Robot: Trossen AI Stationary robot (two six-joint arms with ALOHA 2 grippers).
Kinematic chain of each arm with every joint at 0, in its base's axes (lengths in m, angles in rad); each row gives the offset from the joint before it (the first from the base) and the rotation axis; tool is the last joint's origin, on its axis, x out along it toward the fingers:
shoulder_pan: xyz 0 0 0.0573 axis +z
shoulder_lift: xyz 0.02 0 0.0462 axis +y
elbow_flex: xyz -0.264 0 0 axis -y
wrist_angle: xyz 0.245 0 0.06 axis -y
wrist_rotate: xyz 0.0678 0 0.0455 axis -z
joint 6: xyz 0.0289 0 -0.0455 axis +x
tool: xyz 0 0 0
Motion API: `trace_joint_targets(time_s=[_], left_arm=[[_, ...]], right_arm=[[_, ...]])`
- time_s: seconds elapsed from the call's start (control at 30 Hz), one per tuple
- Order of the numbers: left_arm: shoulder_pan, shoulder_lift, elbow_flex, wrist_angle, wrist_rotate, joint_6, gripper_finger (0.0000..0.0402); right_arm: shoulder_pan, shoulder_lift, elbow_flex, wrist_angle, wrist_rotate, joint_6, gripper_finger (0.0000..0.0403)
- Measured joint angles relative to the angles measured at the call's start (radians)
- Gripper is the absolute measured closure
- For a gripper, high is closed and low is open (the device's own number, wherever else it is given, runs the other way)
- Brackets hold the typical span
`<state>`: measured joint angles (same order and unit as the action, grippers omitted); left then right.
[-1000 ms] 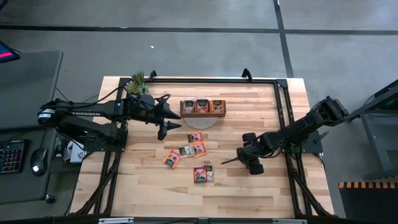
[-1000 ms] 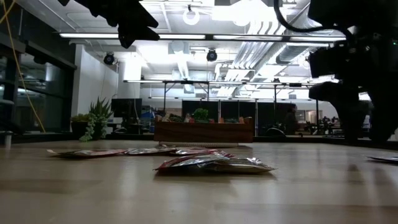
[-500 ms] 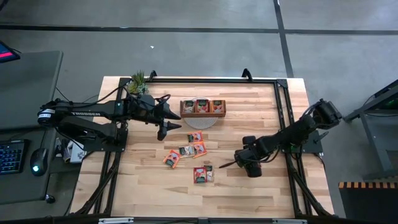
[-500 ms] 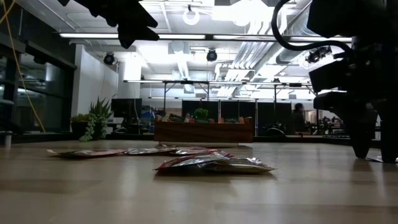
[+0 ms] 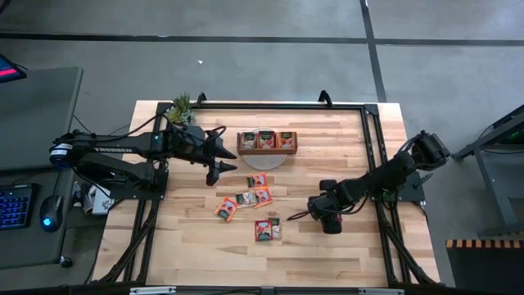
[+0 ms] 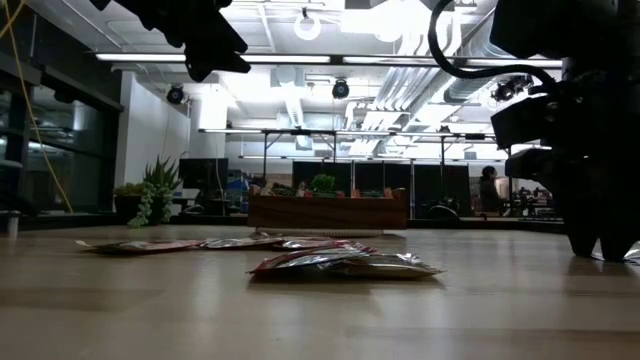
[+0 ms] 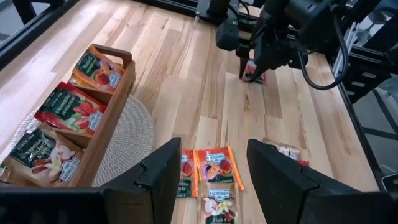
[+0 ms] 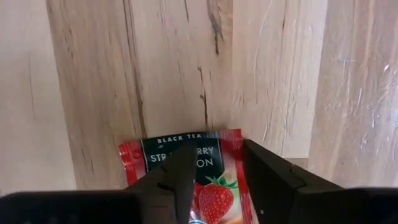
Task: Pick & Place Tea
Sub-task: Put the red tea bag in the middle section of the wooden organizer
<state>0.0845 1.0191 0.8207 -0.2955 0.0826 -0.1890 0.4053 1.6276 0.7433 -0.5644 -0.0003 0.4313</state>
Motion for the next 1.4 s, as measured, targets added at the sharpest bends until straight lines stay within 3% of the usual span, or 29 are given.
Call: trace_joint_targets(time_s=[0.4,0.63,0.93,1.4], left_arm=[[0.0,0.0,0.0,0.0,0.0,0.0,0.022],[0.0,0.0,0.0,0.001,0.0,0.0,0.022],[0.0,0.0,0.0,0.001,0.0,-0.003,0.022],[0.0,0.0,0.0,0.001,-0.002,-0.026,0.022]], right_arm=[[-0.001,0.0,0.0,0.022,-0.021,0.04,0.0397],[-0.02,-0.065,-0.012,0.045,0.019,0.107,0.0402],[-0.093,-0.18,-0.011,0.151,0.161,0.129,0.0403],[-0.341,-0.209,-0.008,0.684,0.375,0.056,0.0403]])
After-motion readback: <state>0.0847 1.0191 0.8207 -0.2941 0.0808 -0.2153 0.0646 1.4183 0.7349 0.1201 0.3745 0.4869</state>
